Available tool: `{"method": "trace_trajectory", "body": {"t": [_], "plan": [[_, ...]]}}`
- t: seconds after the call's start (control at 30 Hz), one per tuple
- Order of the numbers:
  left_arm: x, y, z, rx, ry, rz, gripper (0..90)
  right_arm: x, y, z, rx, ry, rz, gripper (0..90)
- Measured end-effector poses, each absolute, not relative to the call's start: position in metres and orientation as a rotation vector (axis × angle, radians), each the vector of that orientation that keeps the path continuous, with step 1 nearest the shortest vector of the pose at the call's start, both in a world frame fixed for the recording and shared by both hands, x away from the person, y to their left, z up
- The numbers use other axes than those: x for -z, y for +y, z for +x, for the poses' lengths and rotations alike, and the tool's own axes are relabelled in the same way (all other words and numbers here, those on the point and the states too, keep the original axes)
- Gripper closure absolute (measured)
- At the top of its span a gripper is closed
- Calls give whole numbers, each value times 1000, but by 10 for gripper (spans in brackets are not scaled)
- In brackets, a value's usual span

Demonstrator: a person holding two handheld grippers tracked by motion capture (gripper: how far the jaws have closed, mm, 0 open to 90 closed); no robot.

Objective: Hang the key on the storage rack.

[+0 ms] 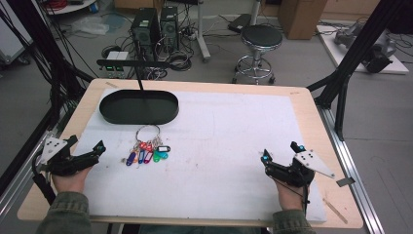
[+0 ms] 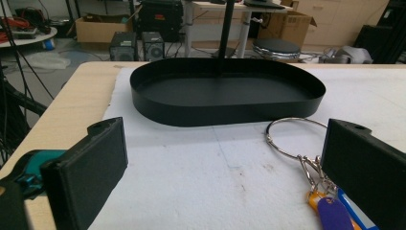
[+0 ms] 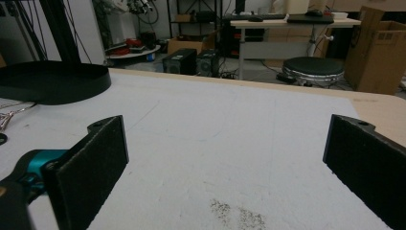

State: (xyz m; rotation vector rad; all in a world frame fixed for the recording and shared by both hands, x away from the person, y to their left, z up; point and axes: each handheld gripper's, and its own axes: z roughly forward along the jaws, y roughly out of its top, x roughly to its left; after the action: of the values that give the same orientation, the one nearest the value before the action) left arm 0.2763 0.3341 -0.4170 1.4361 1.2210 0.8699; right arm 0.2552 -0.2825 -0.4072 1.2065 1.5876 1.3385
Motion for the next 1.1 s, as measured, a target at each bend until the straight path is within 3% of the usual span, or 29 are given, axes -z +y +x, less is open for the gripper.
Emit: {"method": "trace_trajectory", "body": {"t": [1.1], "plan": [[418, 322, 294, -803, 1171, 1520, 27, 409, -280, 258, -1342, 1622, 1190, 5]]}}
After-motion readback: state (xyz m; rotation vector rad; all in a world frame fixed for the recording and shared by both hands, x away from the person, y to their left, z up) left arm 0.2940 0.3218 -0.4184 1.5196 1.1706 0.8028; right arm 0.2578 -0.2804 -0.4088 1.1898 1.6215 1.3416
